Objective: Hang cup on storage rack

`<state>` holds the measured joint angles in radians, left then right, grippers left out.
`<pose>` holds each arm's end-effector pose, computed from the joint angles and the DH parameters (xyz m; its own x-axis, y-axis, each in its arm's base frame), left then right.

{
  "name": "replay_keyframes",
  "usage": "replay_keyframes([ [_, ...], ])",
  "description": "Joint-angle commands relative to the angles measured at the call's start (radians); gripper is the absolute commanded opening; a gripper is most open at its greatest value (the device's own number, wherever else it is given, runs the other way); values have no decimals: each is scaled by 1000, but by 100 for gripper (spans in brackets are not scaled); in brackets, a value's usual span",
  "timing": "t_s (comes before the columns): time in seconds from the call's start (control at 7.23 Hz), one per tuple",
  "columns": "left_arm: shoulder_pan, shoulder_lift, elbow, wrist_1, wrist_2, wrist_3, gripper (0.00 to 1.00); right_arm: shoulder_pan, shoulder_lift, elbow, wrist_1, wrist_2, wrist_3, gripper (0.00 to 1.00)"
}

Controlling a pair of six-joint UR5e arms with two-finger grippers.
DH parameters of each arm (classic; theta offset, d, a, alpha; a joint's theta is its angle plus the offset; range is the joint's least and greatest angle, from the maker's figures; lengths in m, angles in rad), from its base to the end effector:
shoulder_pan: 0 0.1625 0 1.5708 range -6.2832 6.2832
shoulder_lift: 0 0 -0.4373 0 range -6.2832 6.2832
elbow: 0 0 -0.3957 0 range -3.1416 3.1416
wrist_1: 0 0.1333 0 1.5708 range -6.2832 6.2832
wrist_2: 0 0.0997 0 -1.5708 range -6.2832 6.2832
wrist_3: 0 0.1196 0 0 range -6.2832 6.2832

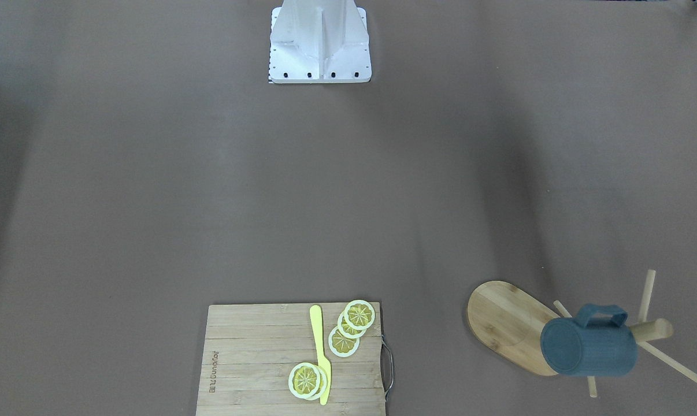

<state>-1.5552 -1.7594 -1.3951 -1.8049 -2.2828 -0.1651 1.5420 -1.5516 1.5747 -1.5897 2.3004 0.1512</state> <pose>-0.0459 -0.5973 0.6504 0.7467 0.0099 -0.6651 0.1091 0.9845 0.1371 0.0390 -0.5054 0.6793 0.7409 0.1266 0.6596 -0.0838 0.9918 -0.0963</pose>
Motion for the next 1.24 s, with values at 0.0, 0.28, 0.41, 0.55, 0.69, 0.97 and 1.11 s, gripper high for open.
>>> replay_keyframes([
  [0.0,26,-20,-7,100,3,83,99,15,-25,-1,7,7,-44,100],
  [0.28,20,-9,-48,182,2,202,99,17,-35,4,8,46,-59,100],
  [0.41,17,9,-50,171,6,194,99,23,-35,-2,7,62,-84,100],
  [0.55,17,1,-56,170,5,199,99,24,-35,-8,7,66,-84,100],
  [0.69,18,-3,-67,171,3,191,99,24,-30,-4,5,95,-72,100],
  [0.97,17,3,-70,171,6,191,99,24,4,36,7,152,44,100],
  [1.11,17,6,-68,173,6,191,99,24,1,39,7,152,45,100],
])
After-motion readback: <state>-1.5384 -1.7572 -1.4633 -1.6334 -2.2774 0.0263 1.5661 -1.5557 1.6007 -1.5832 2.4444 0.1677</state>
